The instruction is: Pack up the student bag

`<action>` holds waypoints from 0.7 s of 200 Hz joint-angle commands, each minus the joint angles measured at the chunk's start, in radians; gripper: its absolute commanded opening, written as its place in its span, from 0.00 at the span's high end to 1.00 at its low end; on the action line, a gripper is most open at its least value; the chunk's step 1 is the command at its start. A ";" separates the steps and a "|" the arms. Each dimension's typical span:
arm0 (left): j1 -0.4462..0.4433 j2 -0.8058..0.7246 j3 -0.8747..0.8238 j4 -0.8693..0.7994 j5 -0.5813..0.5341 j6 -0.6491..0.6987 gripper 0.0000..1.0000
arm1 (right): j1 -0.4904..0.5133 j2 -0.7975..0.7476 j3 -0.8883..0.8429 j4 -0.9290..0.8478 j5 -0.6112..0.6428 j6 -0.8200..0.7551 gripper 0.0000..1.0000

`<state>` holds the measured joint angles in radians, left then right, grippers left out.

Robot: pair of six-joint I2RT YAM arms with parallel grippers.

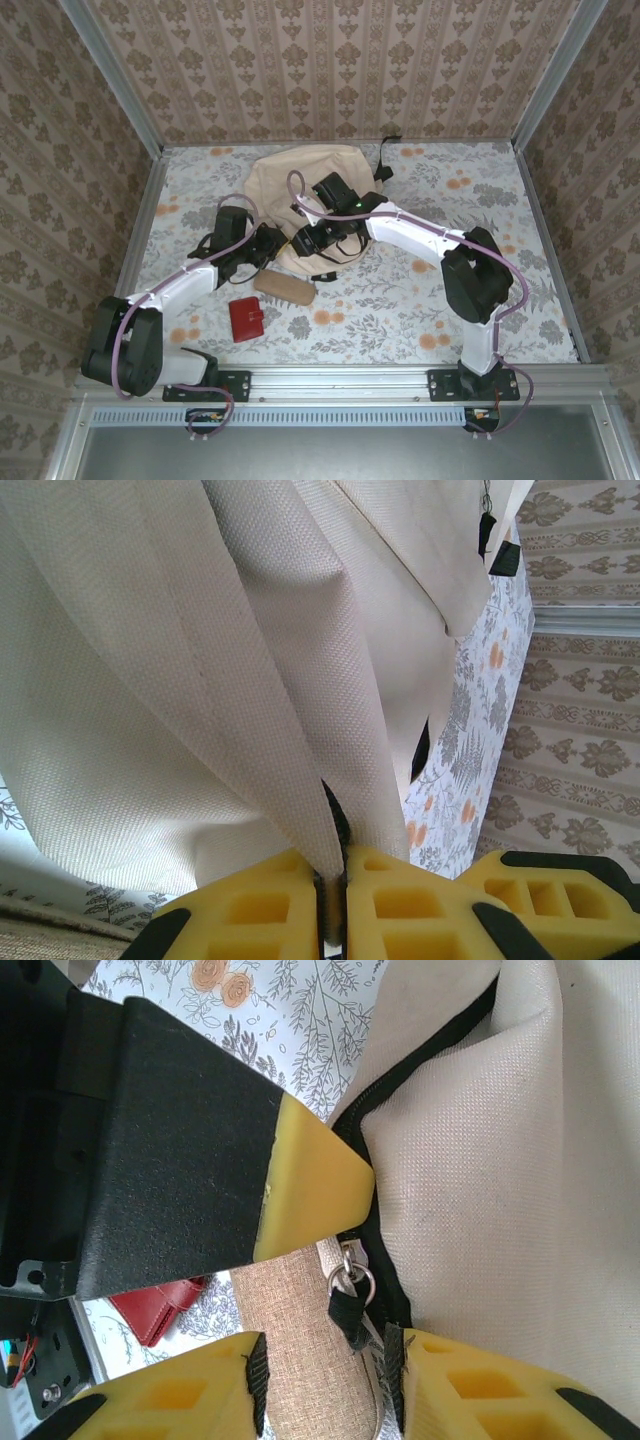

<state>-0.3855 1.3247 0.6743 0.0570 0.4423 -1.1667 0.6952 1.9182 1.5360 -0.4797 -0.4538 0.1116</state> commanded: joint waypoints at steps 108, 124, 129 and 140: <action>0.000 0.007 0.014 0.062 0.065 -0.007 0.92 | 0.027 -0.137 -0.148 0.122 0.131 0.261 0.68; -0.001 0.012 0.014 0.065 0.068 -0.006 0.92 | 0.043 -0.188 -0.225 0.179 0.186 0.354 0.65; -0.003 0.015 0.014 0.068 0.070 -0.009 0.92 | 0.045 -0.195 -0.244 0.197 0.198 0.381 0.63; -0.004 0.018 0.014 0.073 0.072 -0.010 0.92 | 0.056 -0.198 -0.286 0.242 0.216 0.428 0.62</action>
<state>-0.3855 1.3300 0.6743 0.0803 0.4709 -1.1683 0.7277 1.7721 1.3235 -0.3664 -0.3233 0.3687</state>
